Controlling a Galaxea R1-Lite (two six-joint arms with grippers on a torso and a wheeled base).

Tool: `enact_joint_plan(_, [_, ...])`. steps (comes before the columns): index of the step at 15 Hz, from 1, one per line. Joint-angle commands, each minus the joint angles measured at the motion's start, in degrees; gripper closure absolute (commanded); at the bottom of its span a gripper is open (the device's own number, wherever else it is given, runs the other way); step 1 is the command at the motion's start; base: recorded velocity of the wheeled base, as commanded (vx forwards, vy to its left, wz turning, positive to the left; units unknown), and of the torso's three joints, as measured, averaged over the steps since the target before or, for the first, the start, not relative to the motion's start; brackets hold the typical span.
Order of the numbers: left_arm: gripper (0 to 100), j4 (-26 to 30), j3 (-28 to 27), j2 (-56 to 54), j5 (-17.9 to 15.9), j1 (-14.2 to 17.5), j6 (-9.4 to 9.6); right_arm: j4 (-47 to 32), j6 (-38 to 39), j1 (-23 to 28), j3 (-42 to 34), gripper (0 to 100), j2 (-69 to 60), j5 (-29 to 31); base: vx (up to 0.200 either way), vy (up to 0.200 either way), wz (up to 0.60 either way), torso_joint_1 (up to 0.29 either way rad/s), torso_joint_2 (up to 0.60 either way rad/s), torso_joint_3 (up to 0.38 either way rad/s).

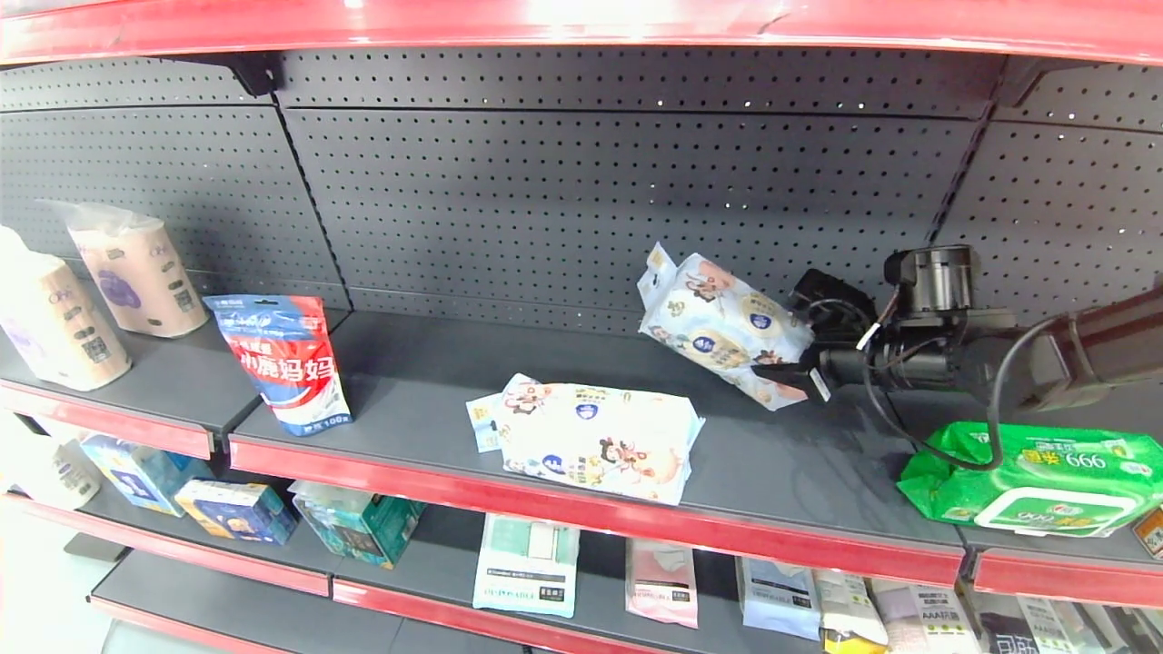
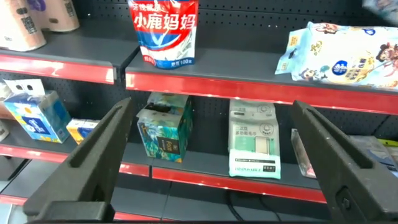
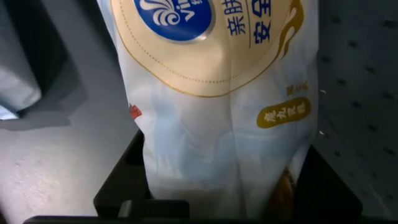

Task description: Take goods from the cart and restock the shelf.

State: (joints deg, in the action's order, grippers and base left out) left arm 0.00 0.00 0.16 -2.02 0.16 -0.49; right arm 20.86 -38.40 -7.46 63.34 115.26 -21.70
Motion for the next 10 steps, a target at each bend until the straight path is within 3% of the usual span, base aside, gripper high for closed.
enact_joint_plan(1, [0,0.0,0.0,0.0,0.0,0.0,-0.04,0.1,-0.2,-1.6,0.7,100,2.5,0.0,0.000,0.000,0.00,0.000,0.00,0.000])
enact_joint_plan(6, [0,0.0,0.0,-0.1,0.0,0.0,-0.04,-4.7,-1.9,-4.5,7.9,100,5.6,1.4,0.000,0.000,0.00,0.000,0.00,0.000])
enact_joint_plan(10, [0,0.0,0.0,0.0,0.0,0.0,-0.04,-8.0,-3.6,-5.7,8.9,100,6.1,2.8,0.000,0.000,0.00,0.000,0.00,0.000])
